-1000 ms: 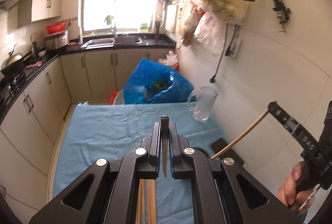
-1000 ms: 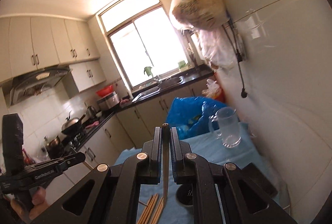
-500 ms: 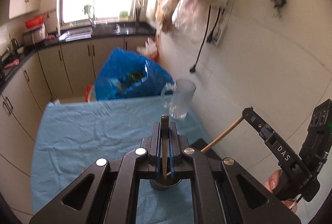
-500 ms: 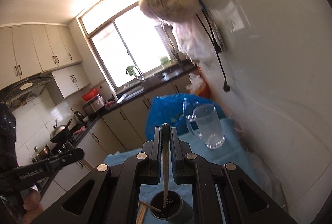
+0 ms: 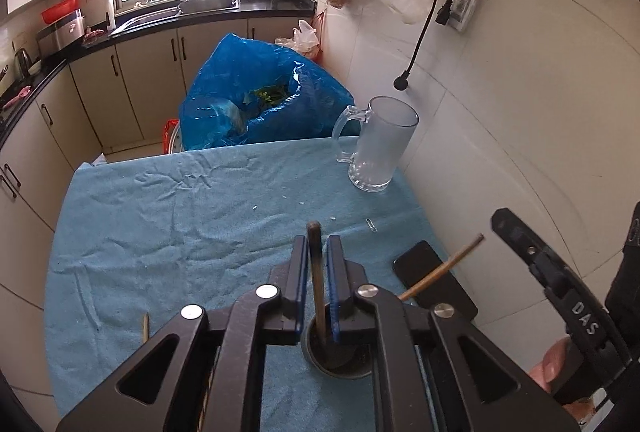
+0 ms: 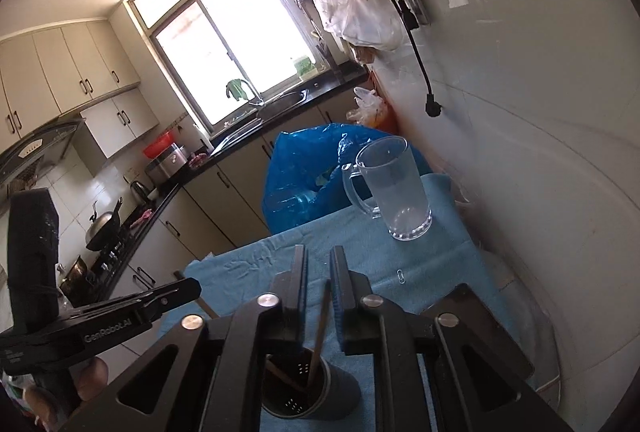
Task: Organize utensils
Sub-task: 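Open both tools and move them back over the remaining chopsticks, then grasp another chopstick with the right tool while the left tool approaches the chopsticks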
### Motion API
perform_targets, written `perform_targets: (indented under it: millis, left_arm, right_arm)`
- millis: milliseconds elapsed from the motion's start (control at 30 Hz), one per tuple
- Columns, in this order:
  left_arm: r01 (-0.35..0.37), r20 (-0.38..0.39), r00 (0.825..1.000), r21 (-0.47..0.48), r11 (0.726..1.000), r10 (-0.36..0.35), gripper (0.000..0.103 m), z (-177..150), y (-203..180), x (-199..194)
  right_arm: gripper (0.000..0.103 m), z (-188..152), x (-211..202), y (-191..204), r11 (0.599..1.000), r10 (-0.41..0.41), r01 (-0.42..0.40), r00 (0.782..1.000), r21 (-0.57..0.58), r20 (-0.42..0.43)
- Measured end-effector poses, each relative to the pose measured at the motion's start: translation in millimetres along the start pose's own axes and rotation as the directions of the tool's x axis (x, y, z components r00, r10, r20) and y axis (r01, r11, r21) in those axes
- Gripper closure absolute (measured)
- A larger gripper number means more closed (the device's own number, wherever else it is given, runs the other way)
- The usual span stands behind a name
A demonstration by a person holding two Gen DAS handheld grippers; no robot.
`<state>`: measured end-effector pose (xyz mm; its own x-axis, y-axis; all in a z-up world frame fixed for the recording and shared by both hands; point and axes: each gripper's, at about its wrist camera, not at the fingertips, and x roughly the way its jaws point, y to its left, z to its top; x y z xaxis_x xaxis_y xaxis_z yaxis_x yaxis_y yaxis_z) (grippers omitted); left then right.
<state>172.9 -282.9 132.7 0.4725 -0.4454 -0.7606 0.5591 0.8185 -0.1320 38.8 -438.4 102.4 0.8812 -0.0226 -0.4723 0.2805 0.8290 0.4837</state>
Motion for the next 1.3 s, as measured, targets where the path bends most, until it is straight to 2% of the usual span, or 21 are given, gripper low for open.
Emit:
perform_targets:
  millis: [33,100,133,167,400,533,567,667,800,900,1033,1167,1300]
  left_arm:
    - [0.002,0.002,1.0,-0.002,1.0,-0.002,0.072,0.3,1.6,-1.1]
    - [-0.003,0.023,1.0,-0.001,1.0,0.003,0.065,0.0,2.4,-5.6]
    - [-0.012,0.032,0.999,0.005,1.0,0.012,0.065,-0.1,2.4,-8.0]
    - [-0.013,0.034,0.999,0.007,1.0,0.013,0.065,-0.3,2.2,-9.8]
    - [-0.003,0.054,0.999,-0.007,1.0,0.004,0.065,-11.1,16.2,-34.8]
    - [-0.034,0.051,0.998,-0.047,0.998,0.036,0.064,-32.5,46.9,-46.9]
    - [-0.047,0.045,0.998,-0.061,0.997,0.05,0.064,-38.6,56.4,-47.5]
    - [-0.094,0.006,0.995,-0.105,0.99,0.096,0.064,-59.9,89.0,-42.5]
    - [-0.179,-0.085,0.982,-0.164,0.97,0.167,0.064,-90.7,135.2,-21.5]
    - [-0.256,-0.151,0.962,-0.198,0.946,0.228,0.064,-113.1,171.3,-2.4]
    - [-0.277,-0.223,0.949,-0.263,0.924,0.221,0.064,-131.5,209.9,16.2]
    - [-0.28,-0.233,0.949,-0.312,0.908,0.213,0.064,-145.1,233.3,18.3]
    - [-0.263,-0.226,0.954,-0.328,0.907,0.195,0.064,-156.4,245.1,22.4]
  right_arm:
    - [0.085,0.1,-2.0,-0.3,1.0,-0.006,0.006,1.0,0.0,0.008]
    - [0.076,0.6,-9.1,-0.6,1.0,-0.007,0.007,1.0,0.0,0.027]
    - [0.07,0.8,-13.1,-0.7,1.0,-0.007,0.007,0.999,-0.002,0.037]
    - [0.068,0.7,-15.4,-0.5,1.0,-0.011,0.011,0.999,-0.002,0.045]
    - [0.068,-3.2,-46.7,-0.8,1.0,-0.011,0.01,0.995,0.016,0.097]
    - [0.068,-18.1,-70.4,11.3,0.999,0.038,-0.036,0.993,-0.015,0.111]
    - [0.068,-25.8,-75.0,19.8,0.997,0.071,-0.067,0.993,-0.039,0.098]
    - [0.068,-46.3,-71.5,47.1,0.983,0.15,-0.147,0.989,-0.109,0.011]
    - [0.068,-80.3,-40.6,81.8,0.96,0.218,-0.241,0.962,-0.142,-0.162]
    - [0.068,-109.9,-2.9,103.7,0.96,0.182,-0.235,0.938,-0.154,-0.295]
    - [0.078,-139.2,53.1,120.2,0.974,0.079,-0.162,0.9,-0.161,-0.428]
    - [0.086,-155.9,108.8,128.7,0.982,-0.052,-0.048,0.863,-0.185,-0.503]
    - [0.086,-162.7,147.0,131.5,0.979,-0.133,0.028,0.837,-0.201,-0.53]
